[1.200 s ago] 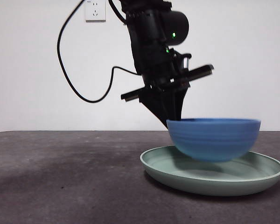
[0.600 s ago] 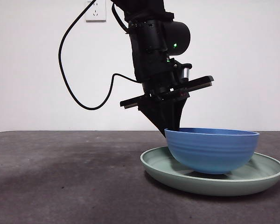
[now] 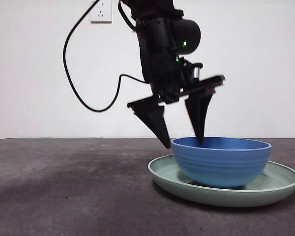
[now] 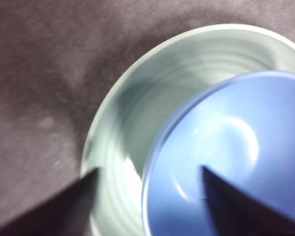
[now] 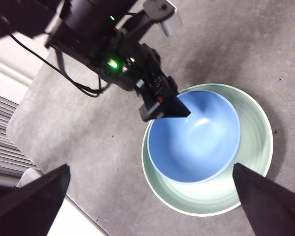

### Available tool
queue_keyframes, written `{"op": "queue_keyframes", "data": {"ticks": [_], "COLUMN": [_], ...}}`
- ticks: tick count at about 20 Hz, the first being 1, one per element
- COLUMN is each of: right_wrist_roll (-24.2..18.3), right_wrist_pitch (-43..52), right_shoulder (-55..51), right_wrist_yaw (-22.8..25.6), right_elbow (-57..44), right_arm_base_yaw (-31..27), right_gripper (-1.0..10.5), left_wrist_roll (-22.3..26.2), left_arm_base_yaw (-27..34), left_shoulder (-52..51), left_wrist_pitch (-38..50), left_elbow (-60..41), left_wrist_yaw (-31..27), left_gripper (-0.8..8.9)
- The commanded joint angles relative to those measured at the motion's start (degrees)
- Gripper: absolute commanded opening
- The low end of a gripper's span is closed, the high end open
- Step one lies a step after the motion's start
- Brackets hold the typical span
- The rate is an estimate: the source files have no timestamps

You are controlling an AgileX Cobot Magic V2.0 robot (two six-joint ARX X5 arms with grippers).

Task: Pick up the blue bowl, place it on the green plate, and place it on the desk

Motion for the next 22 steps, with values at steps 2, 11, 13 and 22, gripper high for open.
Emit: {"op": "queue_keyframes", "data": {"ticks": [2, 11, 13, 22], "right_wrist_roll": [-1.2, -1.8, -1.7, -1.8], "right_wrist_pitch": [0.3, 0.3, 0.3, 0.3], "right_shoulder": [0.3, 0.3, 0.3, 0.3], "right_wrist_yaw": [-0.1, -0.1, -0.1, -0.1], "right_elbow": [1.0, 1.0, 1.0, 1.0], "right_arm_base_yaw": [0.0, 0.0, 0.0, 0.0], "right_gripper": [6.2, 6.2, 6.2, 6.2], "left_wrist_roll": [-0.1, 4.3, 5.0, 11.5], "left_arm_base_yaw": [1.2, 3.7, 4.5, 11.2], "left_shoulder": [1.4, -6.5, -11.3, -42.1], "left_wrist_pitch": [-5.6, -21.5, -21.6, -16.5], "left_elbow": [9.4, 22.8, 22.3, -2.0], "left_wrist_yaw": [-0.4, -5.8, -5.8, -5.7], "left_gripper": [4.71, 6.26, 6.26, 6.26]}}
